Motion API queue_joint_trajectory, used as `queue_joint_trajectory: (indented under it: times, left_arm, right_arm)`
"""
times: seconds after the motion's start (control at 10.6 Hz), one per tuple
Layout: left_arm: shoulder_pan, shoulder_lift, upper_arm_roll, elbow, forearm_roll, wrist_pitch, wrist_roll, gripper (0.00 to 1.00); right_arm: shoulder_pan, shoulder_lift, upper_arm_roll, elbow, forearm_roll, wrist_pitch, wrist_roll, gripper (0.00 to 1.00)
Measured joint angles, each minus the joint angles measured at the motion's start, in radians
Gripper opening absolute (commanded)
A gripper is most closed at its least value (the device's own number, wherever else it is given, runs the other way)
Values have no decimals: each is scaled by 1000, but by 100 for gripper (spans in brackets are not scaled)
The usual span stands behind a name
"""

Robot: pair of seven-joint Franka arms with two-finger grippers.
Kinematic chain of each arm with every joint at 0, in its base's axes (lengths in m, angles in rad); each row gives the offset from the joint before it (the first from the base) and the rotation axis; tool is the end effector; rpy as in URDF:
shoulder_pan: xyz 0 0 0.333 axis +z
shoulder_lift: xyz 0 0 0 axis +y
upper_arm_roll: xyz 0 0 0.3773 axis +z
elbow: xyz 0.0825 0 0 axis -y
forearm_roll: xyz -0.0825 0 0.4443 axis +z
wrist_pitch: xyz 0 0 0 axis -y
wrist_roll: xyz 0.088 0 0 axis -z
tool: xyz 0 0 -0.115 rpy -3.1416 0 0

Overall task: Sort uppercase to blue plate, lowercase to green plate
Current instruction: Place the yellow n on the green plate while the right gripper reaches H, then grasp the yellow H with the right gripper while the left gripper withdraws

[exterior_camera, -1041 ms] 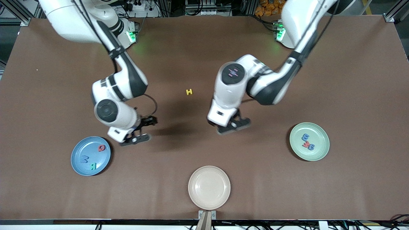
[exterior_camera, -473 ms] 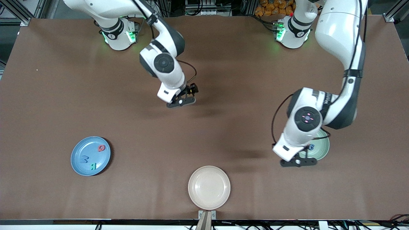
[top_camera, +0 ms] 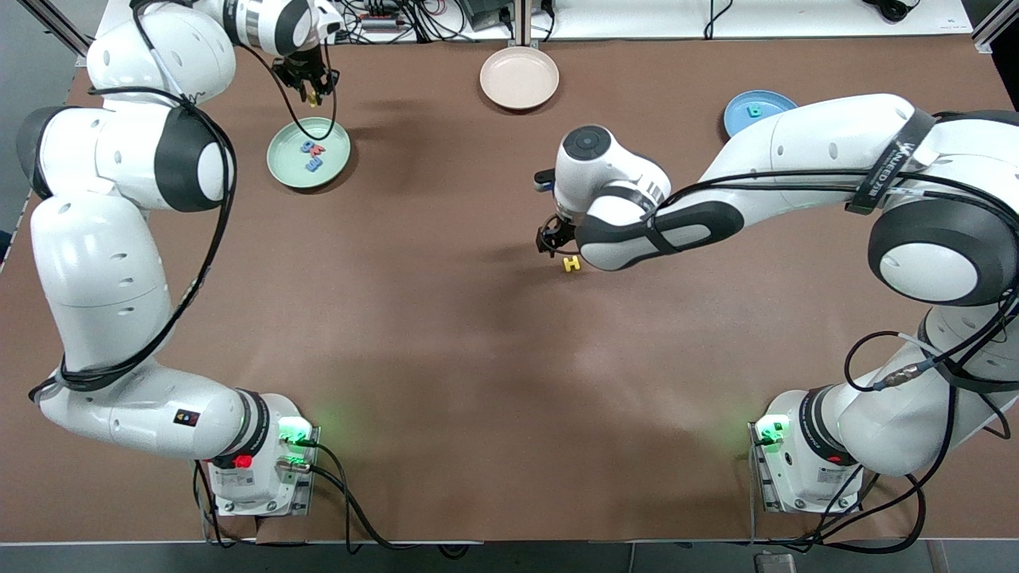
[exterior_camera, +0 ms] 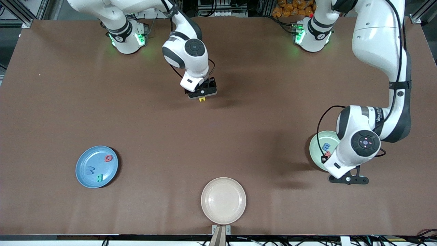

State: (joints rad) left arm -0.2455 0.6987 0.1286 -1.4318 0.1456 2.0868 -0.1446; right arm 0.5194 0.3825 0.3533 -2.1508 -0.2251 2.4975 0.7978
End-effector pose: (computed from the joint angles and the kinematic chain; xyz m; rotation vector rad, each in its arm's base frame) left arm 0.8026 -0.1066 0.2887 -2.9278 0.1102 0.0177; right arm 0.4028 0.4782 0.2310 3.1154 0.3640 0.0029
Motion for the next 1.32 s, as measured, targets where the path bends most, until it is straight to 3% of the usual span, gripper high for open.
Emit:
queue_joint_trajectory:
  times: [0.09,0.28,0.47,0.85,1.14,1.32]
  left_arm:
    - [2,10,1,-5,-18,0,1,0]
    - [2,33,2,-12,-28,1,1,99]
    - [0,43,18,-9,-29,9,1,100]
    - [-122,0,146,36,-42,8,0,100]
    - [-145,-179,154,46,-76,-118,1,100]
    - [-125,-293,114,43,-80,-216,1,100]
  right_arm:
    - [-1,11,-3,-17,-5,39,0,100]
    - [-3,48,-9,-21,-31,77,1,100]
    - [-7,80,-16,-21,-55,93,2,100]
    - [-7,100,-26,-17,-56,97,6,100]
    - [-4,111,-29,0,-56,98,33,100]
    - [0,121,-29,11,-57,98,45,100]
